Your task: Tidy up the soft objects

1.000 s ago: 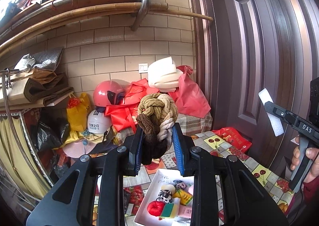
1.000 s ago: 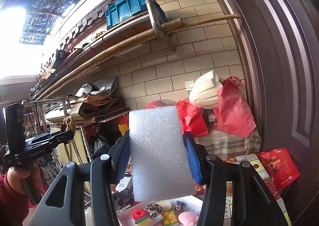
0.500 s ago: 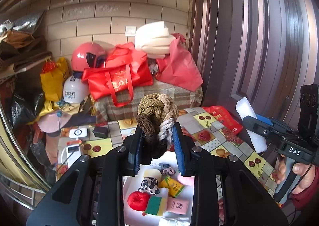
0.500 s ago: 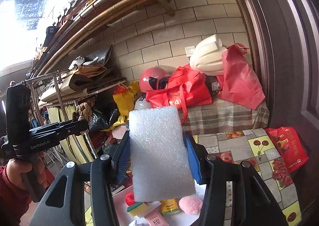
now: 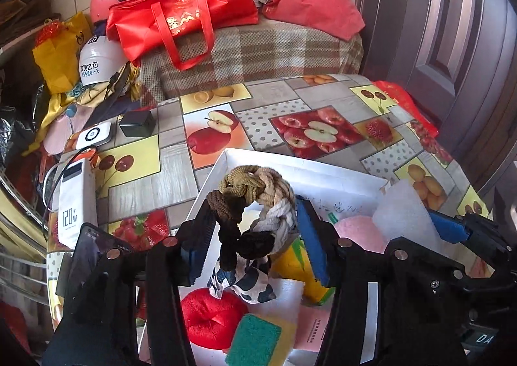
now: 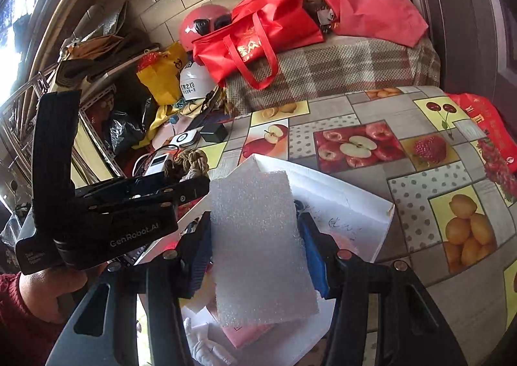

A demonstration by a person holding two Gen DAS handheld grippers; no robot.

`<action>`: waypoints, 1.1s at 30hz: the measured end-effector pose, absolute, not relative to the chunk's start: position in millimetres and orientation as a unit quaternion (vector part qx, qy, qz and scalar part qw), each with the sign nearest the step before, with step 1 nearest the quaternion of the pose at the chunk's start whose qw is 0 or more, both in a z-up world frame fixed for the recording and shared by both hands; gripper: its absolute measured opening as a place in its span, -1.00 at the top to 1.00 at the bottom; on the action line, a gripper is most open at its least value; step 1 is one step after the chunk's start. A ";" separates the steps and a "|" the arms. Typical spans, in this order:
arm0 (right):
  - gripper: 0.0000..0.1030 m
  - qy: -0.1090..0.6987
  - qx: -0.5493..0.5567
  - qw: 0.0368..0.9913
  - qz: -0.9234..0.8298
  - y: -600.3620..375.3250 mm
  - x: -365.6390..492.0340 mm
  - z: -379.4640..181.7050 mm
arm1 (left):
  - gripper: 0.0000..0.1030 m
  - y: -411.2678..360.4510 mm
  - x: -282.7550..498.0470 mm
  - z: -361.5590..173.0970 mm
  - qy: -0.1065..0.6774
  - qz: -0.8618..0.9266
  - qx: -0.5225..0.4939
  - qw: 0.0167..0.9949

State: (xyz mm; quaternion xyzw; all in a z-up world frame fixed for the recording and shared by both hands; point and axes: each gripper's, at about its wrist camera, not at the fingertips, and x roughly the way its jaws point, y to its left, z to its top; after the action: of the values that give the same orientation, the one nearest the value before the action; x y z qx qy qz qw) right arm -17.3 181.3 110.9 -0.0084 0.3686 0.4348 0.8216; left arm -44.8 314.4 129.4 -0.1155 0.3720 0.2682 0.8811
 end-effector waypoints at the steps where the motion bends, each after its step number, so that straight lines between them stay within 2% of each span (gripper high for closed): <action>1: -0.15 0.373 -0.009 0.819 0.435 182.4 -16.7 106.5 | -0.39 314.6 -43.9 126.1 0.374 0.275 -0.109 0.879; 2: -0.49 0.377 -0.011 0.819 0.431 186.2 -15.4 102.5 | -0.60 315.0 -43.0 123.2 0.378 0.293 -0.099 0.873; 3: -0.64 0.378 -0.017 0.827 0.417 186.4 -15.0 98.9 | -0.67 317.9 -43.8 119.8 0.379 0.309 -0.093 0.867; 5: -0.98 0.380 -0.015 0.832 0.404 183.9 -11.9 93.1 | -0.94 324.0 -46.5 116.2 0.386 0.326 -0.101 0.857; 7: -1.00 0.384 -0.011 0.832 0.400 180.1 -10.1 90.1 | -0.99 327.3 -50.1 113.4 0.386 0.335 -0.107 0.853; 23: -1.00 0.355 -0.033 0.853 0.380 165.8 -23.8 106.4 | -0.99 305.2 -56.0 122.7 0.371 0.320 -0.121 0.863; 33: -1.00 0.251 -0.022 0.903 0.347 125.4 -38.6 156.7 | -0.99 268.8 -89.5 175.1 0.294 0.330 -0.120 0.889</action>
State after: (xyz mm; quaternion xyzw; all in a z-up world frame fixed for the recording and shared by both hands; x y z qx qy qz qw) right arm -38.6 125.4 156.7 -0.0220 0.2513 0.3468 0.9034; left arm -89.5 268.8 175.1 -0.1196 0.2939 0.3303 0.8889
